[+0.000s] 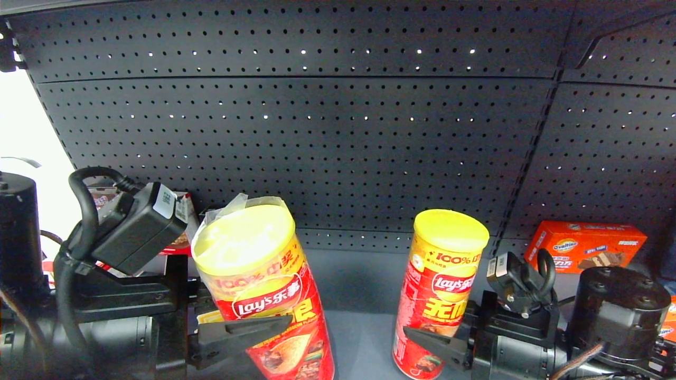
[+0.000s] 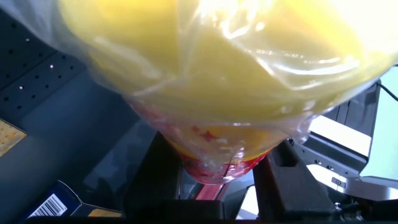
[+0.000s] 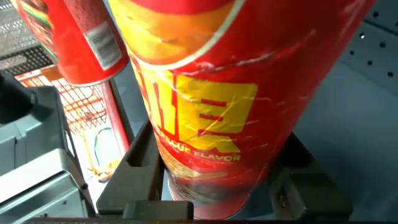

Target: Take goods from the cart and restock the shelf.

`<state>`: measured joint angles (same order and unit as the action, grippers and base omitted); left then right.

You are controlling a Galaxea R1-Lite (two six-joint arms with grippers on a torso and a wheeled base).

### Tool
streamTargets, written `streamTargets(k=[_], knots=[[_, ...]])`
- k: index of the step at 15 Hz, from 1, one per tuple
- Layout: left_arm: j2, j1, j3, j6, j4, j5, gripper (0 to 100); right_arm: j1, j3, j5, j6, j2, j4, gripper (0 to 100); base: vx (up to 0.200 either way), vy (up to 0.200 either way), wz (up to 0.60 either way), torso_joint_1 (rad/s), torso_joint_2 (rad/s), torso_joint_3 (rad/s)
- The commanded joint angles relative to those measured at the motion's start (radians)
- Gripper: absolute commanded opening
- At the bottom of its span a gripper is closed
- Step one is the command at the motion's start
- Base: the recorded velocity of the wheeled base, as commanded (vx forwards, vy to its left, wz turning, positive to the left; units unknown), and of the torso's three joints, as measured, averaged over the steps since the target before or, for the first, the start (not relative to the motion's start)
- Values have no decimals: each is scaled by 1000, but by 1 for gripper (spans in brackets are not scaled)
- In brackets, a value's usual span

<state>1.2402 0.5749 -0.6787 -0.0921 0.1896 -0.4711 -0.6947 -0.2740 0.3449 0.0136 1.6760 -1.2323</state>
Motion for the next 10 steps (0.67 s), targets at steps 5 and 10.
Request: streamTargets(k=[5,10], knots=[[1,-6,5,0,1,0,0,-9,1,0,-4,110,-88,0,0,0,0,0,0,0],[-4,-7,13,0,-1,0,0,-23,3,0,-6,117,-90,0,0,0,0,0,0,0]])
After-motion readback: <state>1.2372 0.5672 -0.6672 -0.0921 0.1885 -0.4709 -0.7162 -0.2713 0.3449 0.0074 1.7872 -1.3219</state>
